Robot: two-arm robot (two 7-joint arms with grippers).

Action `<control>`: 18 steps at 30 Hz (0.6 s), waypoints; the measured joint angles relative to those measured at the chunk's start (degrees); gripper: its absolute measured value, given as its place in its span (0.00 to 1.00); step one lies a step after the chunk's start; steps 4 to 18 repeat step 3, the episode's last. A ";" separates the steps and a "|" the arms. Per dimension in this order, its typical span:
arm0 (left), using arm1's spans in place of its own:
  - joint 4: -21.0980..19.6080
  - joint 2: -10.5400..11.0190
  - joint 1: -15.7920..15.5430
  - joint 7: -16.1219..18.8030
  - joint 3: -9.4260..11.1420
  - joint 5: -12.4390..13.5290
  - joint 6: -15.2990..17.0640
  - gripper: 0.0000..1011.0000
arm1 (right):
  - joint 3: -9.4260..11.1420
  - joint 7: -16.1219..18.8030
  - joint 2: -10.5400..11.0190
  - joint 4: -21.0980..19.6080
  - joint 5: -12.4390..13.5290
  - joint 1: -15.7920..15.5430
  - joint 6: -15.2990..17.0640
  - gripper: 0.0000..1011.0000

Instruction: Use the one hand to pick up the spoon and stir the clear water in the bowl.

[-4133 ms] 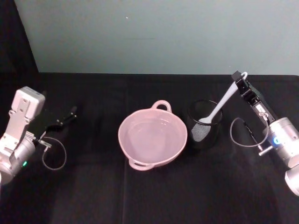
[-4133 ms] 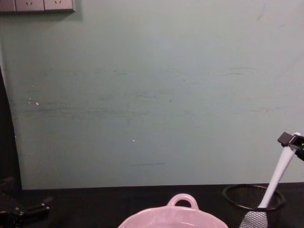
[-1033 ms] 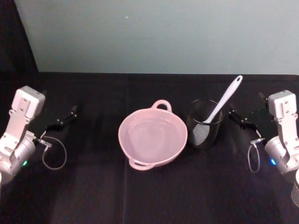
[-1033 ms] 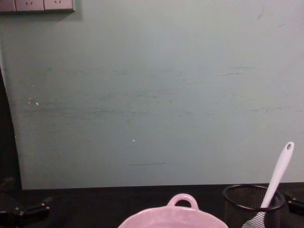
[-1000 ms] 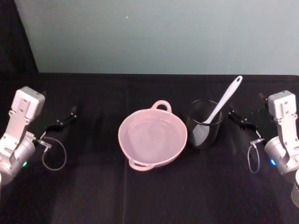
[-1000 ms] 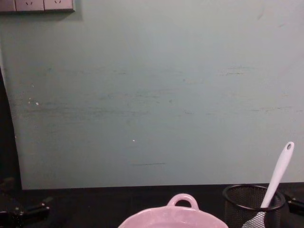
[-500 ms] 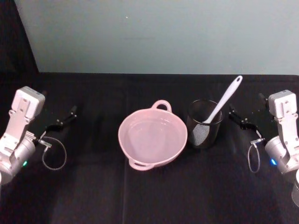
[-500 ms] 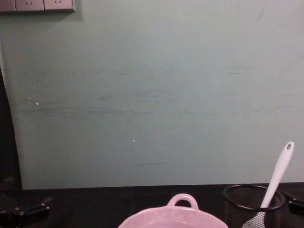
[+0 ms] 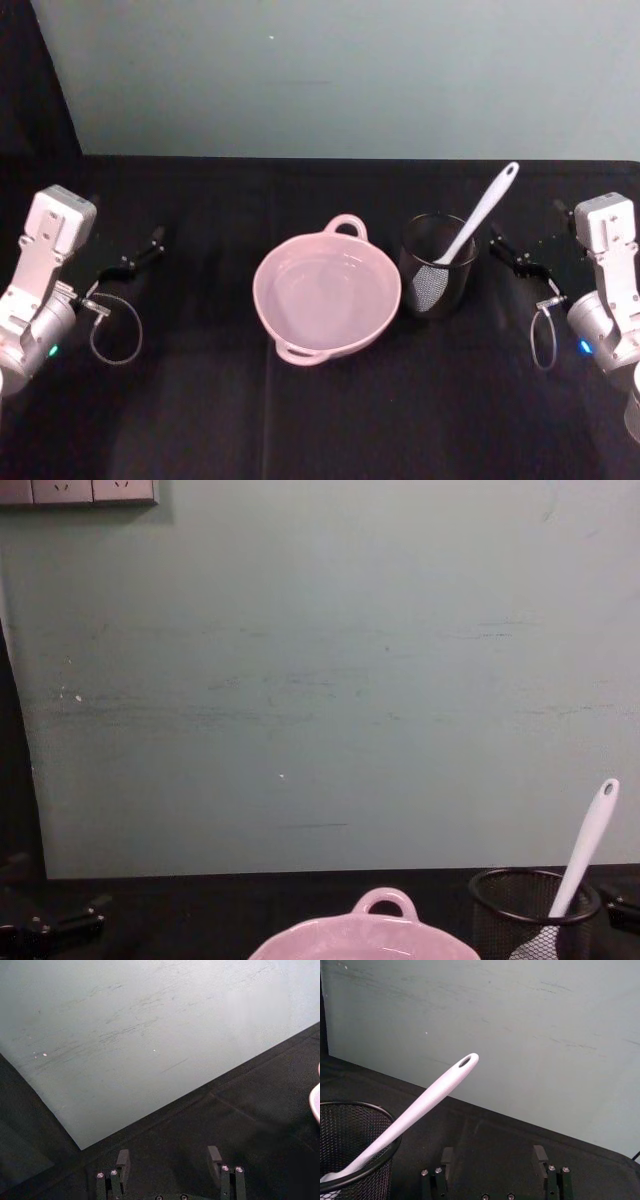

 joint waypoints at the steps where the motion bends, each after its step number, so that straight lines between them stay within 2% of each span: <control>1: 0.00 0.00 0.00 0.00 0.00 0.00 0.00 1.00 | 0.00 0.01 0.00 0.00 0.01 0.00 0.01 0.99; 18: 0.00 0.00 0.00 0.00 0.00 0.00 0.00 1.00 | 0.00 0.02 0.00 -0.02 0.01 0.00 0.02 0.99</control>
